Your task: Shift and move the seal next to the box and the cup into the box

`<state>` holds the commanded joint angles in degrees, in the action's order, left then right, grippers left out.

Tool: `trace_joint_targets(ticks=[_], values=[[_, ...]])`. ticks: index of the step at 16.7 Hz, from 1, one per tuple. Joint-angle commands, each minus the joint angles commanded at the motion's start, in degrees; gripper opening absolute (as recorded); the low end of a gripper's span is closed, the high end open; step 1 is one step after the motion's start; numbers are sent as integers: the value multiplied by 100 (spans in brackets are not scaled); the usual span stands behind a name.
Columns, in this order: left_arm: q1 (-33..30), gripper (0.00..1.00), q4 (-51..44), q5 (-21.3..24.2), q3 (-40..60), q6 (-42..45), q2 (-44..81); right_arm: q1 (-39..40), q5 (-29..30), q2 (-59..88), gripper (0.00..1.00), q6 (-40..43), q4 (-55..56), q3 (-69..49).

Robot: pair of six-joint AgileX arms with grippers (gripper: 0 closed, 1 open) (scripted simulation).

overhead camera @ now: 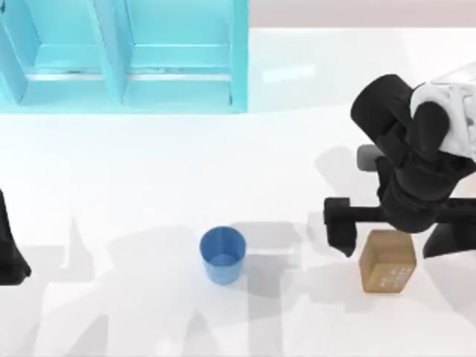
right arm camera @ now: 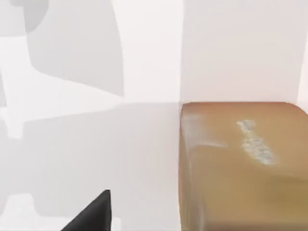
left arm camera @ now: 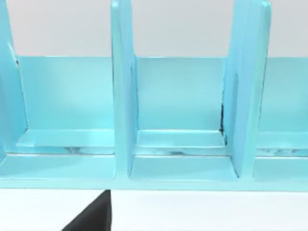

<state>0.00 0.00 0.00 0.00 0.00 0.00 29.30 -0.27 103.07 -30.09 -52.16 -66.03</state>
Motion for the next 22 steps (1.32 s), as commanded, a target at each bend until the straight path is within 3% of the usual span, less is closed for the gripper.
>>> trace_joint_targets(ticks=[7, 20, 22], values=[[0, 100, 0, 0, 0, 0, 0, 19, 1, 225, 100, -22, 525, 375], [0, 100, 0, 0, 0, 0, 0, 19, 1, 225, 2, -22, 525, 375], [0, 100, 0, 0, 0, 0, 0, 19, 1, 225, 0, -22, 525, 375]])
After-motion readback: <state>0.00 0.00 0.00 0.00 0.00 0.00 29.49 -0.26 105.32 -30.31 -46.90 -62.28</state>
